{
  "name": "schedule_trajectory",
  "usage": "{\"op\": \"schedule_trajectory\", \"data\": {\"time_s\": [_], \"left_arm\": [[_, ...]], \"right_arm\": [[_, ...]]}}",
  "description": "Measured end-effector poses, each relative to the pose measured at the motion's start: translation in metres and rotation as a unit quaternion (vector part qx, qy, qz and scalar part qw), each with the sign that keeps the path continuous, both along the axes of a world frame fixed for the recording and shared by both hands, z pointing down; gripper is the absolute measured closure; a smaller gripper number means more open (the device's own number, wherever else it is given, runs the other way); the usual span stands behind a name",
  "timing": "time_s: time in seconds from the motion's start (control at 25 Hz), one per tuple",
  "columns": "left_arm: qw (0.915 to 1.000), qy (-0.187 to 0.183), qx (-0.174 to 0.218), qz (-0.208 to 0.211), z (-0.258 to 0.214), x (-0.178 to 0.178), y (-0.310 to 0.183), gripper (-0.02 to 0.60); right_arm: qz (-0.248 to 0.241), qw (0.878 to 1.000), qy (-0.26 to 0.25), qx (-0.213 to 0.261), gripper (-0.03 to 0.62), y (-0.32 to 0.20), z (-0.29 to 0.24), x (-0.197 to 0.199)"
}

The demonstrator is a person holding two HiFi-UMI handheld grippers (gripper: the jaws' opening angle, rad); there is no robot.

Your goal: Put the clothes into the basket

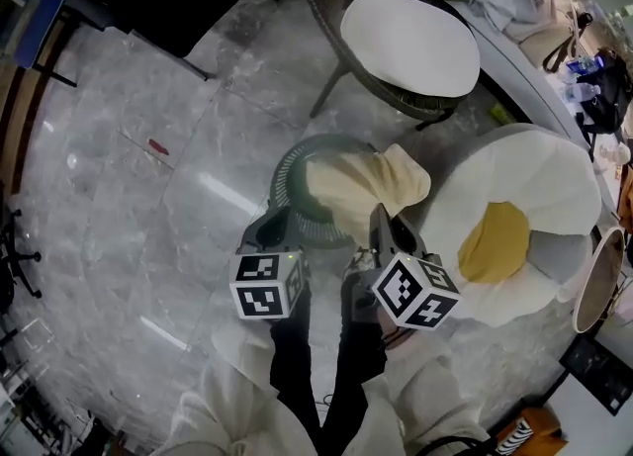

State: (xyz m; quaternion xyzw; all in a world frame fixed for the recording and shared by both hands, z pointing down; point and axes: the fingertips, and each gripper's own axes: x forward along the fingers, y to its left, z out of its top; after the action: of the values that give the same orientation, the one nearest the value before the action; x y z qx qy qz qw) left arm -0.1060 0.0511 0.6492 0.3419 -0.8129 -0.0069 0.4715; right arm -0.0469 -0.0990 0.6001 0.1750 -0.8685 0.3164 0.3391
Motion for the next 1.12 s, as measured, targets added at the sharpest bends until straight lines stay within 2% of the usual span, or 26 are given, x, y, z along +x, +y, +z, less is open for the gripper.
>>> {"op": "schedule_trajectory", "data": {"time_s": [0.28, 0.56, 0.72, 0.8, 0.84, 0.88, 1.12], "left_arm": [[0.9995, 0.018, -0.009, -0.024, 0.036, -0.003, 0.025, 0.584], [0.9985, 0.039, -0.019, -0.035, 0.085, -0.003, 0.041, 0.584], [0.9978, 0.05, -0.027, -0.034, 0.1, 0.004, 0.05, 0.584], [0.9975, 0.054, -0.029, -0.034, 0.103, 0.005, 0.053, 0.584], [0.9974, 0.055, -0.03, -0.035, 0.103, 0.004, 0.053, 0.584], [0.9974, 0.055, -0.03, -0.035, 0.103, 0.003, 0.053, 0.584], [0.9978, 0.049, -0.024, -0.037, 0.094, -0.007, 0.047, 0.584]], "right_arm": [[-0.045, 0.998, 0.031, -0.018, 0.556, 0.034, 0.052, -0.009], [-0.06, 0.996, 0.057, -0.044, 0.556, 0.056, 0.112, -0.014], [-0.063, 0.993, 0.088, -0.046, 0.554, 0.065, 0.137, -0.008], [-0.059, 0.992, 0.102, -0.05, 0.542, 0.067, 0.145, -0.004], [-0.056, 0.992, 0.105, -0.052, 0.505, 0.067, 0.146, -0.004], [-0.053, 0.992, 0.106, -0.052, 0.496, 0.066, 0.146, -0.004], [-0.042, 0.993, 0.104, -0.042, 0.494, 0.06, 0.137, -0.01]]}}
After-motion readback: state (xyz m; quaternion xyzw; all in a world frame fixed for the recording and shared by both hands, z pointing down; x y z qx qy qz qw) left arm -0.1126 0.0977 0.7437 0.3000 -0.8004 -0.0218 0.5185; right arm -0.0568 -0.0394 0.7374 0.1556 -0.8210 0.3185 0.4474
